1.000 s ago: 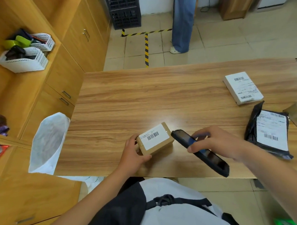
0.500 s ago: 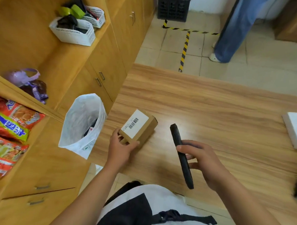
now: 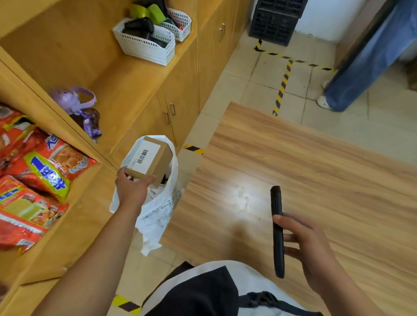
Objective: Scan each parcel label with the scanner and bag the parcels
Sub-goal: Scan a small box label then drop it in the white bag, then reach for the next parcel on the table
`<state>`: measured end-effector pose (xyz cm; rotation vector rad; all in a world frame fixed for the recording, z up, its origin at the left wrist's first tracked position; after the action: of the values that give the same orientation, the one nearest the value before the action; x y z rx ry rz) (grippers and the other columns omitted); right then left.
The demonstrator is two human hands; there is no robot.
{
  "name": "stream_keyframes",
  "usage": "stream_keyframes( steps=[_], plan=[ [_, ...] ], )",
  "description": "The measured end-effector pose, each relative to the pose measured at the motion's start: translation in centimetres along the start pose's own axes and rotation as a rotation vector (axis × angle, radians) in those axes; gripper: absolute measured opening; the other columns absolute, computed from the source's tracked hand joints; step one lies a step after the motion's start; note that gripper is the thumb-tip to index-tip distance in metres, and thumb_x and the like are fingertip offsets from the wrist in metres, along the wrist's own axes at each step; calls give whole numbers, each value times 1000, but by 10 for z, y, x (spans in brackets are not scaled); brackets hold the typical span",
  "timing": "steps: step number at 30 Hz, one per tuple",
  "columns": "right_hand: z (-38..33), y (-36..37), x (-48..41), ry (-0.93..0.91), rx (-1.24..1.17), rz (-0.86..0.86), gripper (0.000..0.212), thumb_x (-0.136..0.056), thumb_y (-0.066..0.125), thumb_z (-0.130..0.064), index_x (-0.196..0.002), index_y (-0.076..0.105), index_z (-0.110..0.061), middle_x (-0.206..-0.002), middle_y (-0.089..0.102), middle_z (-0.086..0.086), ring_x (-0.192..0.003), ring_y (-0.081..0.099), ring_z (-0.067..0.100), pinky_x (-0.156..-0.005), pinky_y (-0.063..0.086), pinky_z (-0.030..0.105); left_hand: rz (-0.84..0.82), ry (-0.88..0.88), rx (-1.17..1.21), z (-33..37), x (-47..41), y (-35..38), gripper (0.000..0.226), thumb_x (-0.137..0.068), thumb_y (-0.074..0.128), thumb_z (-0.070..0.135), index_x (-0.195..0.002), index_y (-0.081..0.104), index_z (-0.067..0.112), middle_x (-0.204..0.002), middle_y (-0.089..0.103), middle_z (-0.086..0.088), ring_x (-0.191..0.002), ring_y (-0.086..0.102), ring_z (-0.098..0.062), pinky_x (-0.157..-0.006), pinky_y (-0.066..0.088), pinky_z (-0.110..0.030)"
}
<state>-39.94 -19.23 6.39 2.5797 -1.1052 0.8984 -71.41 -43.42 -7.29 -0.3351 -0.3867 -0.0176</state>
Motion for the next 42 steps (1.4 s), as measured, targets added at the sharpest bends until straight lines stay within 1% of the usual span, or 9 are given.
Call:
stream_keyframes(
  steps=[5,11,15,18,23,27,29,36,42],
  plan=[
    [4,16,-5,15,-18,56,47,-71,81,-35,-112,77,-13,-92,73,3,-75,65,21,-51,53,26,53,-34,-39,7,-40,-11,98,-66,88,25,-147,34,22,-142,44,-5,-106,51,-18,-86,46,-34],
    [13,22,-7,2,-75,92,19,-78,80,-26,-94,82,-15,-82,71,0,-58,66,9,-47,54,22,65,-124,-247,2,-54,-12,96,-66,90,24,-142,33,15,-144,29,-14,-118,48,-35,-79,44,-36],
    [20,22,-9,-5,-140,154,24,-80,81,-21,-102,79,-12,-76,71,-2,-55,66,8,-45,52,23,21,-247,-300,-8,-36,-8,99,-74,86,29,-151,24,19,-152,18,-14,-120,49,-41,-84,48,-46],
    [22,17,-9,-23,-166,176,21,-80,81,-21,-100,79,-14,-76,73,-3,-57,67,9,-45,53,23,-85,-227,-248,-14,-17,2,73,-84,75,23,-146,36,20,-144,34,-9,-94,56,-25,-79,44,-39],
    [29,4,-4,-33,-215,226,26,-81,81,-22,-106,78,-14,-87,74,3,-70,69,17,-54,55,32,-319,-154,-192,-3,15,36,41,-86,62,13,-125,59,24,-111,65,-3,-97,62,-24,-90,52,-44],
    [33,-18,6,-30,-261,270,24,-81,81,-21,-104,78,-15,-81,76,-1,-67,71,13,-51,56,27,-483,10,-295,16,49,82,23,-87,61,19,-107,67,29,-99,65,8,-84,63,-11,-72,55,-30],
    [37,-33,12,-28,-294,295,23,-81,81,-19,-104,78,-14,-80,76,-1,-67,71,13,-50,55,27,-580,91,-355,25,70,112,19,-89,63,19,-107,68,27,-95,67,7,-78,64,-11,-62,52,-21],
    [60,-116,48,-25,-416,463,15,-81,82,-18,-95,78,-18,-77,77,-2,-67,72,12,-52,57,29,-887,186,-463,39,184,224,24,-86,62,6,-102,68,23,-81,62,3,-59,56,-10,-56,47,-24],
    [105,-201,88,27,-550,684,27,-81,82,-26,-105,78,-16,-91,73,2,-90,66,26,-78,56,48,-1165,317,-643,34,300,306,19,-87,63,14,-100,67,28,-91,63,6,-64,57,-8,-50,41,-16]
  ],
)
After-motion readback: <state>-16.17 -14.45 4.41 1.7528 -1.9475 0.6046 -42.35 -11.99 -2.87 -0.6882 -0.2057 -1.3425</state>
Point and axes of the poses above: each hand's wrist, its own x-axis away from the middle knuckle, its own y-axis out of the palm, z = x × y, the point moved 1 cm from there along -x, towards the middle knuckle
